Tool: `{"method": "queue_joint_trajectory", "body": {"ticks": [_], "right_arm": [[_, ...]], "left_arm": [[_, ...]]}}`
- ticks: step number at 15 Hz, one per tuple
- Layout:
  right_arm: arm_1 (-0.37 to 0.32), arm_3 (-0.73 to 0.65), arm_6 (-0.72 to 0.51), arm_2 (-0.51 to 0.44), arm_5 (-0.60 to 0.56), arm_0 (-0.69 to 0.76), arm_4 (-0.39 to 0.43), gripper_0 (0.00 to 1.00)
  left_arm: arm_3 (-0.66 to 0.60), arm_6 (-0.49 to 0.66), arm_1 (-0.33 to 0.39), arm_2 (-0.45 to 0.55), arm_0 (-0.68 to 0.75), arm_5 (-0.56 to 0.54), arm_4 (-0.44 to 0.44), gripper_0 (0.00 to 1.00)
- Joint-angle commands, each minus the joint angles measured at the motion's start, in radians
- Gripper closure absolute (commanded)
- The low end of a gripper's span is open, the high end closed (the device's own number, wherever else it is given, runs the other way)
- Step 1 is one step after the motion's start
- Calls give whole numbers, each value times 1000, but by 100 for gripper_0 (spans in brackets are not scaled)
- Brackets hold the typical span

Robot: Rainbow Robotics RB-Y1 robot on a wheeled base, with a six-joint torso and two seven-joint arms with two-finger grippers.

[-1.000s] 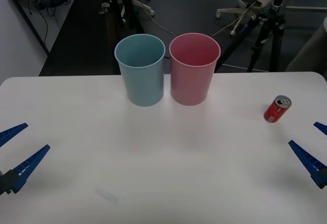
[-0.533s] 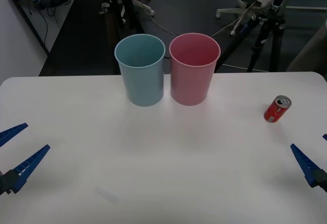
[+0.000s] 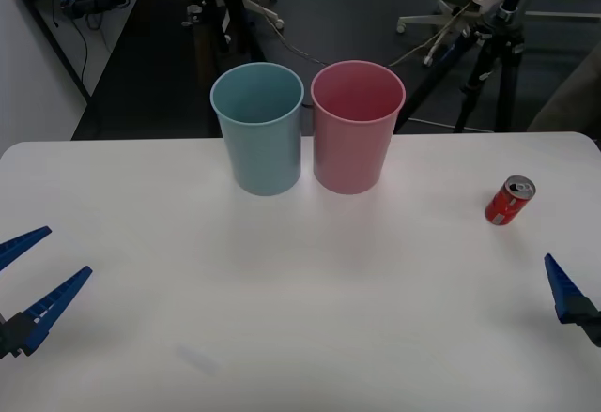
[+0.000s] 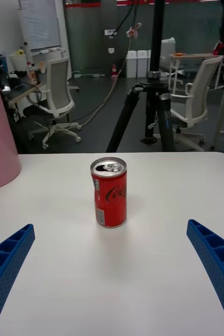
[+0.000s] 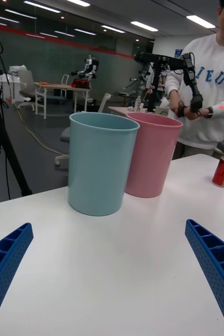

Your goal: Grasp the object on the table and drop it into the matching bin: aluminum can to the light blue bin, PET bottle to the pink bin.

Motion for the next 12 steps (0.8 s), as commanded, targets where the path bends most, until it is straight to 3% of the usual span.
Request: {"method": "queue_joint_trajectory", "body": {"ticks": [1, 12], "right_arm": [[8, 18, 99, 29, 61, -27, -76, 0], [78, 296, 234, 24, -12, -246, -94, 0]], "left_arm": [[0, 0, 0, 0, 0, 0, 0, 0], [0, 0, 0, 0, 0, 0, 0, 0]]}}
